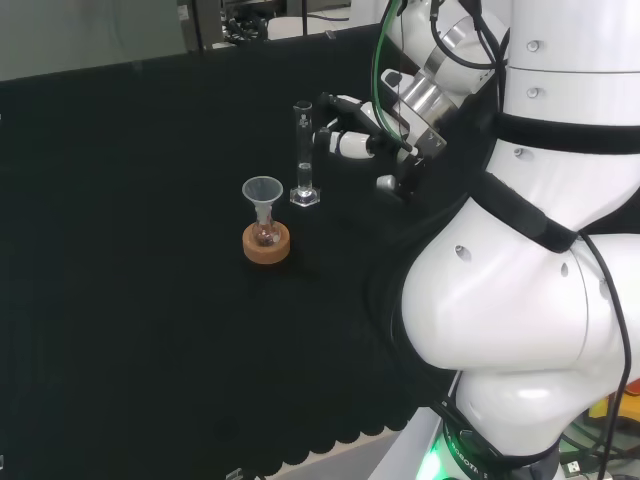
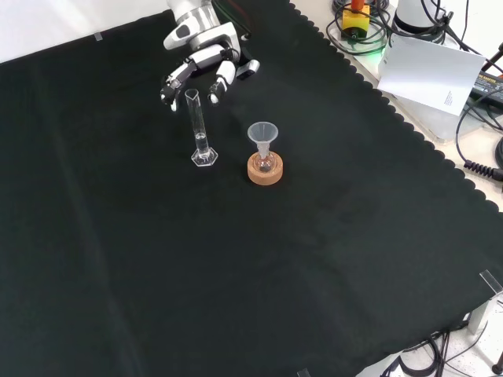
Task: Pick up the graduated cylinder.
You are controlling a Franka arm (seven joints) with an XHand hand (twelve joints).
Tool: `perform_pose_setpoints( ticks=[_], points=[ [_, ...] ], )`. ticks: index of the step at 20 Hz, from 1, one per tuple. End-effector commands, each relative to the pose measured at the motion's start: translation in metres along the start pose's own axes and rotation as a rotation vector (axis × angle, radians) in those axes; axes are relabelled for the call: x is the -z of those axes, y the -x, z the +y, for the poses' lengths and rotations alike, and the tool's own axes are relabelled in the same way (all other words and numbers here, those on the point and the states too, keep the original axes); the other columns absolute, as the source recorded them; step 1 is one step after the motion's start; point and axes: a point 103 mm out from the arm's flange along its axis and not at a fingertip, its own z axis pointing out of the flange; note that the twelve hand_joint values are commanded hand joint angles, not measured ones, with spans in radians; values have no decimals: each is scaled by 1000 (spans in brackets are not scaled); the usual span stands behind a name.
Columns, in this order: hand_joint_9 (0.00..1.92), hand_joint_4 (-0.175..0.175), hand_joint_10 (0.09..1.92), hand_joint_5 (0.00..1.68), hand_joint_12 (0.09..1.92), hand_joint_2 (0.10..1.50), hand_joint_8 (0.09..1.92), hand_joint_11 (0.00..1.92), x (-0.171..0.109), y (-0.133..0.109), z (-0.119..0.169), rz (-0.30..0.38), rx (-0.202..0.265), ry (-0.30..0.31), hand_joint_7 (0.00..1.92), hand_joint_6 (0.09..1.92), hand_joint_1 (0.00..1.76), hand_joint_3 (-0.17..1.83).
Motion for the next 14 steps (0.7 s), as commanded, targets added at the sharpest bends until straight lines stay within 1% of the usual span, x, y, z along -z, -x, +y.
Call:
perform_pose_setpoints(
  ticks=[1, 6, 11, 14],
  points=[
    [527, -2, 638, 335, 1368, 1041, 636, 327, -11, -1, 7, 67, 32, 9, 248, 87, 731, -175],
    [541, -3, 634, 363, 1364, 1039, 638, 340, -19, 0, 9, 97, 55, 42, 255, 87, 726, -175],
    [557, -3, 624, 389, 1354, 1028, 640, 351, -27, 2, 11, 130, 86, 37, 274, 87, 781, -175],
    [563, -2, 619, 398, 1351, 1022, 639, 353, -33, 4, 12, 148, 96, 40, 279, 87, 807, -175]
  ],
)
